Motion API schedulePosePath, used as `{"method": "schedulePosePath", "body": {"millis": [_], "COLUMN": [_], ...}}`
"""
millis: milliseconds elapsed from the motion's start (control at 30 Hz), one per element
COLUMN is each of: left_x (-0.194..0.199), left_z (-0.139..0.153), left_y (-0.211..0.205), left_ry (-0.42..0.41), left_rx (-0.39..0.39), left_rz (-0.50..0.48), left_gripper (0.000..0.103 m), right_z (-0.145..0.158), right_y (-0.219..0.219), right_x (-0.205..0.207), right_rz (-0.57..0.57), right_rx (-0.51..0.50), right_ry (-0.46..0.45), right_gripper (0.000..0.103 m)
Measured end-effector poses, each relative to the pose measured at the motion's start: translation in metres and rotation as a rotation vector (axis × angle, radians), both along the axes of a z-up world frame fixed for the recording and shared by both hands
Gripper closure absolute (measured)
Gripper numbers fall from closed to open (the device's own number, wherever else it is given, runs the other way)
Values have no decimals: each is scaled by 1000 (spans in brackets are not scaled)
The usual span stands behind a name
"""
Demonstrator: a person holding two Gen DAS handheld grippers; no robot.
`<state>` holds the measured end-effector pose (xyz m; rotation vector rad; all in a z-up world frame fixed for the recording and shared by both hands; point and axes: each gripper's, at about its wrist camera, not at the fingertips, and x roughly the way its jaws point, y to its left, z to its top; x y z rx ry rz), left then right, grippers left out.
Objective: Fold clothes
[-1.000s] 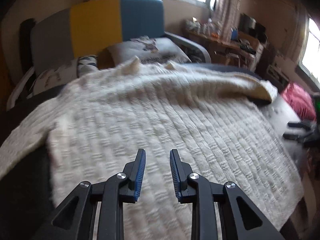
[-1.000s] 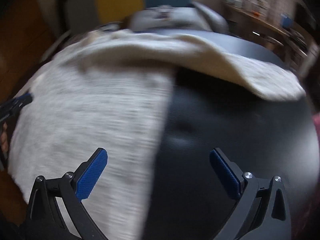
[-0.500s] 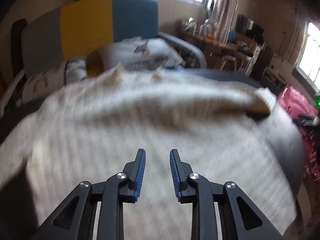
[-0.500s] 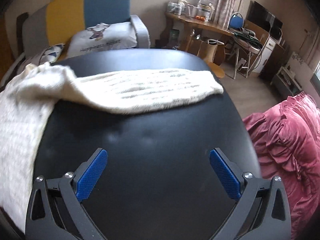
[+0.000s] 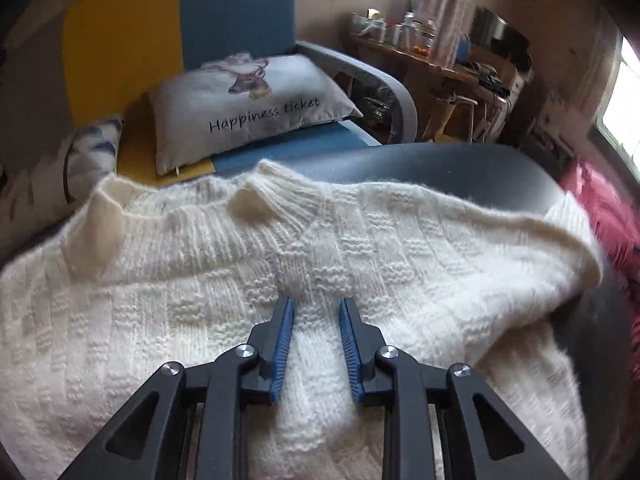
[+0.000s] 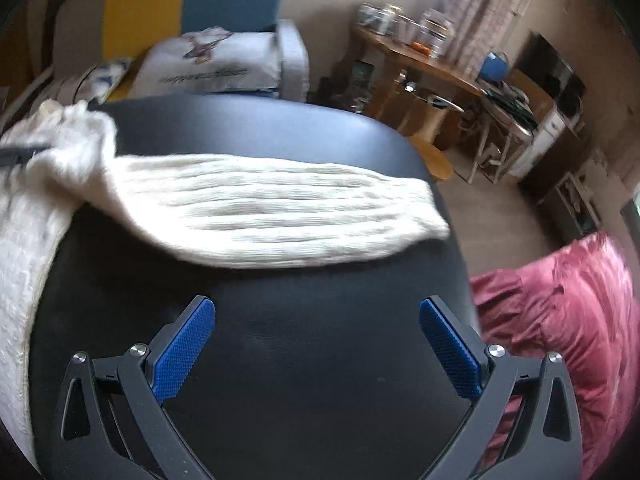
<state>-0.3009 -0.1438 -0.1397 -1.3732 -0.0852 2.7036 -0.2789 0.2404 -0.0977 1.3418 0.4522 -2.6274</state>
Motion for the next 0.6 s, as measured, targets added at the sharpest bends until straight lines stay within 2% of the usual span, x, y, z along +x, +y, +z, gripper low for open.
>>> {"method": "schedulePosePath", "body": {"millis": [100, 267, 600], "left_x": [3, 9, -1], "left_z": [1, 0, -3], "left_y": [3, 2, -7], "left_ry": [2, 9, 12], "left_rx": [-18, 0, 50], "left_rz": [-8, -5, -13], "left_gripper": [78, 78, 79], "right_z": [8, 16, -29], "right_y": [32, 45, 52], "right_x": [-21, -63, -89], "right_rz": [-82, -59, -227], "right_rx": [-38, -115, -227], "right_ry": [15, -21, -96], "right_gripper": [0, 0, 0]}}
